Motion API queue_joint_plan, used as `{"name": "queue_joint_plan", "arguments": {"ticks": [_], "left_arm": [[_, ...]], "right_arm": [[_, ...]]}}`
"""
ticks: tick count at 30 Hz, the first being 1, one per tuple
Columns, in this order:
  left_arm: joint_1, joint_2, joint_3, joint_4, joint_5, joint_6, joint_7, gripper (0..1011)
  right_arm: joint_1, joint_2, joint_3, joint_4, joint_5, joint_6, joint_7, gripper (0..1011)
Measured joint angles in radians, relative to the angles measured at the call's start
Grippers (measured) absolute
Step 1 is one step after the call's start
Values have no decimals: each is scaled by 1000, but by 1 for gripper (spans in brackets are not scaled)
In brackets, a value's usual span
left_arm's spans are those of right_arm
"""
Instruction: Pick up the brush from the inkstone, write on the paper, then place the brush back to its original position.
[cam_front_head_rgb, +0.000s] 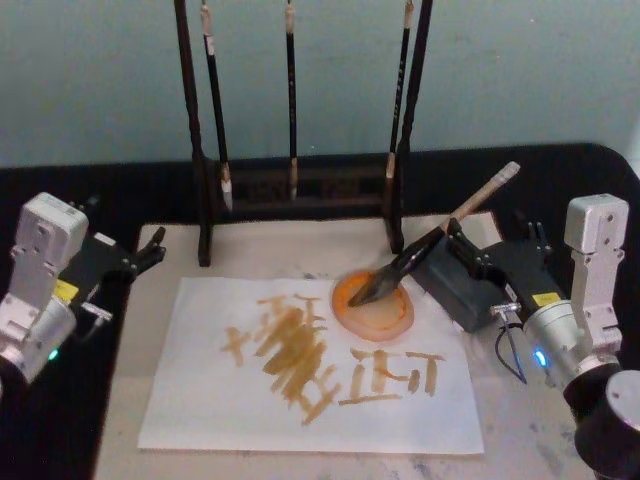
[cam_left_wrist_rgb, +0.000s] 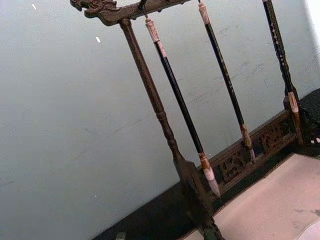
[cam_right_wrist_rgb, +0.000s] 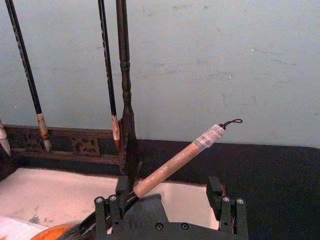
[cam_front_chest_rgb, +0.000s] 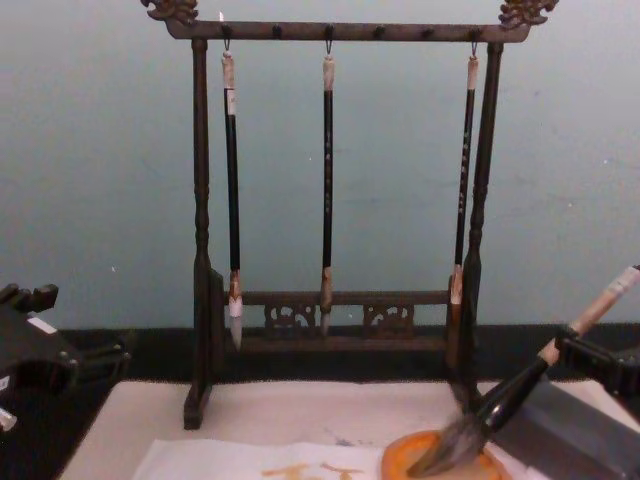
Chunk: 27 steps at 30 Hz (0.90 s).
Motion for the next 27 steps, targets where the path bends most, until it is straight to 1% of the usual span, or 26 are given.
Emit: {"name": "queue_joint_plan", "arguments": {"ticks": [27], "left_arm": [[0,0,0,0,0,0,0,1010]], "right_arm": [[0,0,0,0,0,0,0,1000]]}}
